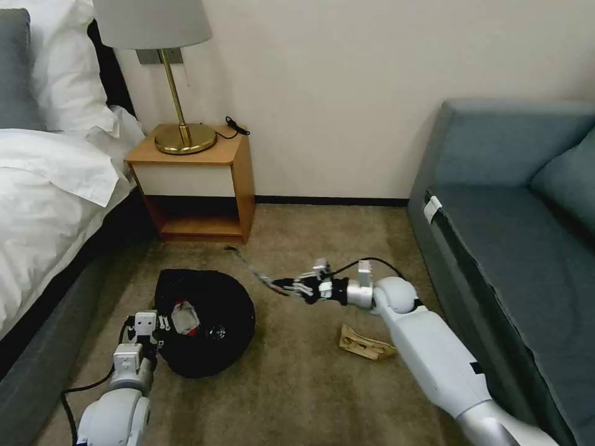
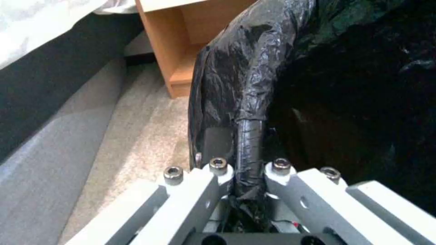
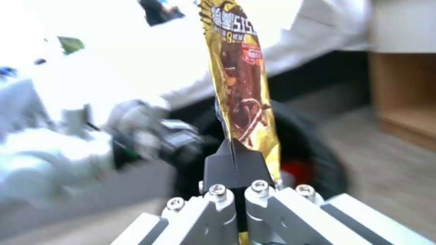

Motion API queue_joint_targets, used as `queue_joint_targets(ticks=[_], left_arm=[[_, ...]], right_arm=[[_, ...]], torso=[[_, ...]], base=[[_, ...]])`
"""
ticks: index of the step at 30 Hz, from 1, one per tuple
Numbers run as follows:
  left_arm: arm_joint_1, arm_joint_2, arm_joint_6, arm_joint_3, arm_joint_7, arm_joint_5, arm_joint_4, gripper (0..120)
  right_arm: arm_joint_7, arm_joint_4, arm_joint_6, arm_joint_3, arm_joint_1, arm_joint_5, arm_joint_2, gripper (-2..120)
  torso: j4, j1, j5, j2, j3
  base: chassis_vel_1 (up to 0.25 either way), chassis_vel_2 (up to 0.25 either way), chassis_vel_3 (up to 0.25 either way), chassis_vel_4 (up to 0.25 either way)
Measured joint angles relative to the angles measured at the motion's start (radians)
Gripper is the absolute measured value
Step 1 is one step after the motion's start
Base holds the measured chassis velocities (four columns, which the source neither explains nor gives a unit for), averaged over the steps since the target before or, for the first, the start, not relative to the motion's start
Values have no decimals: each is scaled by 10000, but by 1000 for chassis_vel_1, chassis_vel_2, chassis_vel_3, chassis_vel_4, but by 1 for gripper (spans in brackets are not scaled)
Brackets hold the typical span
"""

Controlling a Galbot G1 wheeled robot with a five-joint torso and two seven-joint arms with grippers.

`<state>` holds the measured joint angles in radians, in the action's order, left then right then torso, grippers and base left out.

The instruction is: Pick up the trash bin, then pick up the garbage on the floor and place it into the trash bin.

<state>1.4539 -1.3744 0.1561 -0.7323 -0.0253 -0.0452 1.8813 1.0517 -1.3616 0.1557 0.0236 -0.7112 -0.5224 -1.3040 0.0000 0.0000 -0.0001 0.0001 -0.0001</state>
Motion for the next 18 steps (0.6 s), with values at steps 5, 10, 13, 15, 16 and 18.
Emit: queue_joint_targets(ticks=[5,10,13,15,16,18], left_arm=[[-37,-52,25,121,-7,-144,109,1],[-55,-63,43,143,-8,-152,147,1],[-59,-64,44,144,-8,-161,151,1],[-73,-65,46,143,-8,-168,151,1],[-86,-64,46,144,-8,-172,151,1],[-123,-54,51,150,-8,-174,150,1]], right_arm=[[-515,68,-109,-793,39,-482,-372,0],[-990,1301,-860,-958,62,304,-792,0],[-1186,1949,-1267,-916,63,751,-942,0],[-1377,2285,-1588,-861,64,1164,-1000,0],[-1632,2416,-1792,-867,61,1425,-1004,0],[-2087,2543,-2108,-909,0,1952,-954,-1]], torso=[[1,0,0,0,0],[1,0,2,0,0],[0,0,0,-1,1],[0,0,1,0,1],[0,0,1,0,1],[0,0,1,0,1]], base=[[0,0,0,0],[0,0,0,0],[0,0,0,0],[0,0,0,0],[0,0,0,0],[0,0,0,0]])
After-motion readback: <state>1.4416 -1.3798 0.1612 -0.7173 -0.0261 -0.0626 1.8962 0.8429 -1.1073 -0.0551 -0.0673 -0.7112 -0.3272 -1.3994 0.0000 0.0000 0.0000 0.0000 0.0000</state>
